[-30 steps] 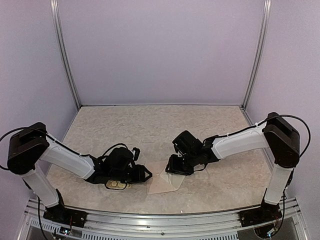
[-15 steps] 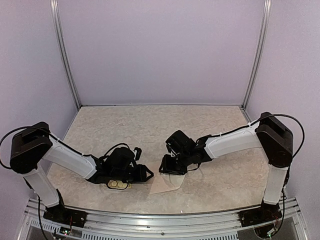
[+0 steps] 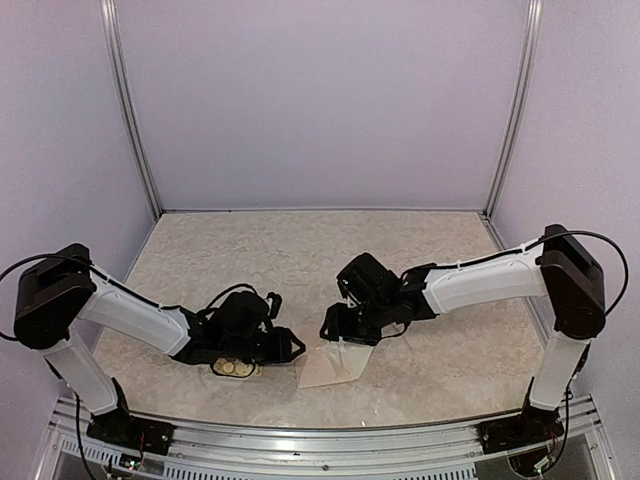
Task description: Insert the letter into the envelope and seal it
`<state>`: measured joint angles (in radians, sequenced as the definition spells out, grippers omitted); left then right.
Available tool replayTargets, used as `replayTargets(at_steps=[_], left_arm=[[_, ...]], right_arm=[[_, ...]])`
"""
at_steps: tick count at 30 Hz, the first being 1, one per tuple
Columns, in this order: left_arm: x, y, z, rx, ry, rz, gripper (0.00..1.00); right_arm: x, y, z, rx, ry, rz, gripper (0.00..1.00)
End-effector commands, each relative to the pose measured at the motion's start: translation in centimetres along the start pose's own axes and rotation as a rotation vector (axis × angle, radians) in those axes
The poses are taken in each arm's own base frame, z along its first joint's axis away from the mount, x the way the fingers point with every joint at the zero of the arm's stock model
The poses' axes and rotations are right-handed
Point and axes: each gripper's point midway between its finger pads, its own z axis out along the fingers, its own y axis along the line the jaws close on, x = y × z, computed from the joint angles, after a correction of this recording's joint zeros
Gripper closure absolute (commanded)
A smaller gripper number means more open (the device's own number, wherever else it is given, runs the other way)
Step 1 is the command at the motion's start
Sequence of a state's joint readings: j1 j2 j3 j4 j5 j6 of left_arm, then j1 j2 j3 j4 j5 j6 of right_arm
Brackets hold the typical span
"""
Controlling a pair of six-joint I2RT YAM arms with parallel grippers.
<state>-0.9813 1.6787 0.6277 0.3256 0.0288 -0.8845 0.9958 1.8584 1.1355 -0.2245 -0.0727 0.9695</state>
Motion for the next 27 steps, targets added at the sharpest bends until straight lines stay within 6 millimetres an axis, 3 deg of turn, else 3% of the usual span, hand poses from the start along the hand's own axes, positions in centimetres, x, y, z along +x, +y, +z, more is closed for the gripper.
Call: replayTargets(at_steps=[1,6,13,18,27], left_arm=[[-2.4,-1.4,-2.1,-0.011,-0.072,0.031,0.58],[-3.0,-2.6,-3.4,0.022,-0.093,0.035,0.58],[-1.7,-3.4,-2.2,0.043,-0.055,0.043,0.62],[-0.9,-3.5,-1.1,0.048,-0.037,0.047,0.65],[1.4,-1.2,1.3,0.001,0.032,0.05,0.71]], right_arm=[[-1.0,-0.2,-4.5,0.008,-0.077,-0.018,0.43],[-0.7,-3.8,-6.0,0.015,-0.088,0.032,0.41],[0.2,-6.7,-6.2,-0.072,-0.073,0.101,0.42],[0.6,-7.1,-5.3,-0.114,-0.053,0.113,0.43],[1.0,-6.5,-3.6,-0.156,-0.014,0.089,0.44]])
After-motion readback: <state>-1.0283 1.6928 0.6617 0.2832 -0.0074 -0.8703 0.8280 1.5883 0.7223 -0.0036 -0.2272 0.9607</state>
